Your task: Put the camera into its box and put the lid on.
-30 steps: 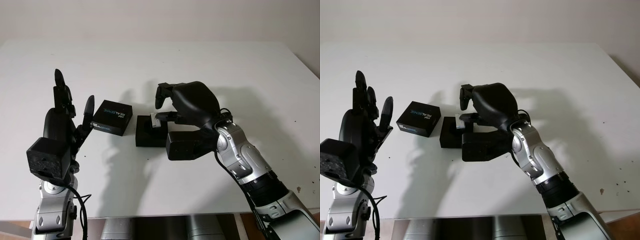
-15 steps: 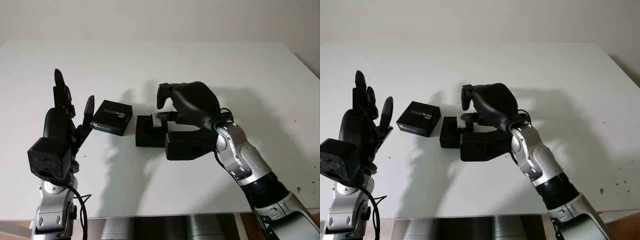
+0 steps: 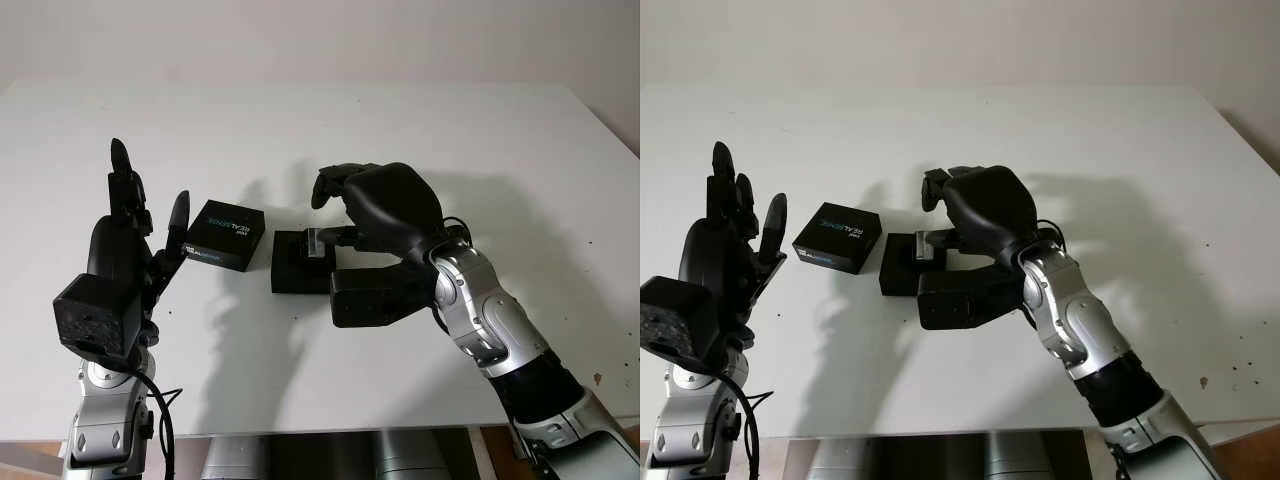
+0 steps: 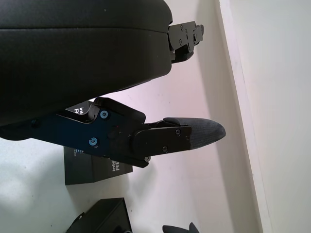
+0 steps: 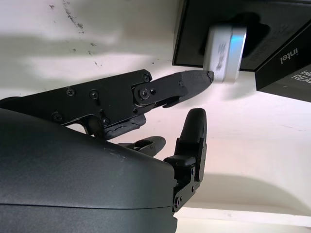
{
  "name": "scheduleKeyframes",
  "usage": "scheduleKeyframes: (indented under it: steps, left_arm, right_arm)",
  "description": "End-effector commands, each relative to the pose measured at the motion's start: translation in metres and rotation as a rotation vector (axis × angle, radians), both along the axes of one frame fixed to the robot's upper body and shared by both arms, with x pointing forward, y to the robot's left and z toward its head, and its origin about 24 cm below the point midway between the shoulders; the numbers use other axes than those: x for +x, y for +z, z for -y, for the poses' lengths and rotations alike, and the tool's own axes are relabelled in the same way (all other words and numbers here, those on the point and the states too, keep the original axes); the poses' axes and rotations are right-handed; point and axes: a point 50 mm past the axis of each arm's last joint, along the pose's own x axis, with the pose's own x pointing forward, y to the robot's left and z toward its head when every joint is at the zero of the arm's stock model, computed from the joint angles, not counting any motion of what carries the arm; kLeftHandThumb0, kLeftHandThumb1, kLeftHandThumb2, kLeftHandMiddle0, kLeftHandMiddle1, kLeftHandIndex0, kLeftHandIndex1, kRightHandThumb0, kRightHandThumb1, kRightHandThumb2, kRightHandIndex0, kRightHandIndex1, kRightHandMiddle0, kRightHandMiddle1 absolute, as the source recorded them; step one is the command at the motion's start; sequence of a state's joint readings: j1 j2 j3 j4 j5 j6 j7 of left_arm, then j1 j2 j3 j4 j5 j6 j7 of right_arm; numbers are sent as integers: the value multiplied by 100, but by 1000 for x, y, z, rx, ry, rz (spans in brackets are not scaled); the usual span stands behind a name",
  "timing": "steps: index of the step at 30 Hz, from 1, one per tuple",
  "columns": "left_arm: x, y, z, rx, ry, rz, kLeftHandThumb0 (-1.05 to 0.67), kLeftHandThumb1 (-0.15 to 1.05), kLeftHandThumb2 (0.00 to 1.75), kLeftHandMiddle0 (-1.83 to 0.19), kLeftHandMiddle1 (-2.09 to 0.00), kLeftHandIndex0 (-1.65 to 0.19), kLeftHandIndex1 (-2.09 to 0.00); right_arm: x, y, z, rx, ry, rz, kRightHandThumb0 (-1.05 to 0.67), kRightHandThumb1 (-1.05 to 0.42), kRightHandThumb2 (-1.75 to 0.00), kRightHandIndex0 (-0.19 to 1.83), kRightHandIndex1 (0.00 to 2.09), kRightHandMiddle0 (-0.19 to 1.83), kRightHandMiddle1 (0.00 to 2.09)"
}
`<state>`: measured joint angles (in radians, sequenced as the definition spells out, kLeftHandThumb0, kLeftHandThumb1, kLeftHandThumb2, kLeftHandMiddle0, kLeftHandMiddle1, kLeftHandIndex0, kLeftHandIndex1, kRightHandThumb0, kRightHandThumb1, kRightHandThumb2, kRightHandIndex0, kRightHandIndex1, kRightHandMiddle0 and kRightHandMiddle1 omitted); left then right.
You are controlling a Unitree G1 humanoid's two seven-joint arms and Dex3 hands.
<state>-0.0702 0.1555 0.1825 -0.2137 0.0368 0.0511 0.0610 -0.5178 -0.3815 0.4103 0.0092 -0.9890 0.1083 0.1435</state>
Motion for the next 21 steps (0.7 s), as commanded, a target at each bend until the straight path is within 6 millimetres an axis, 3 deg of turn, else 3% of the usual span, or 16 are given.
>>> scheduleKeyframes:
  steps: [1, 15, 21]
  left_arm:
    - [-2, 3, -1, 7, 4, 11, -56, 105, 48, 16, -5, 18, -3]
    - [-2, 3, 0, 2, -5, 10, -55, 105, 50, 17, -5, 19, -2]
    - [-2, 3, 1, 8, -8, 9, -56, 105, 50, 18, -5, 19, -2]
  right_arm:
    - [-3, 2, 2, 12, -4, 13, -50, -101, -5, 45, 5, 30, 93]
    - [-22, 3, 5, -5, 26, 20, -55, -99, -5, 41, 4, 23, 77]
    - [-22, 6, 6, 50, 52, -19, -61, -99, -5, 38, 4, 26, 62]
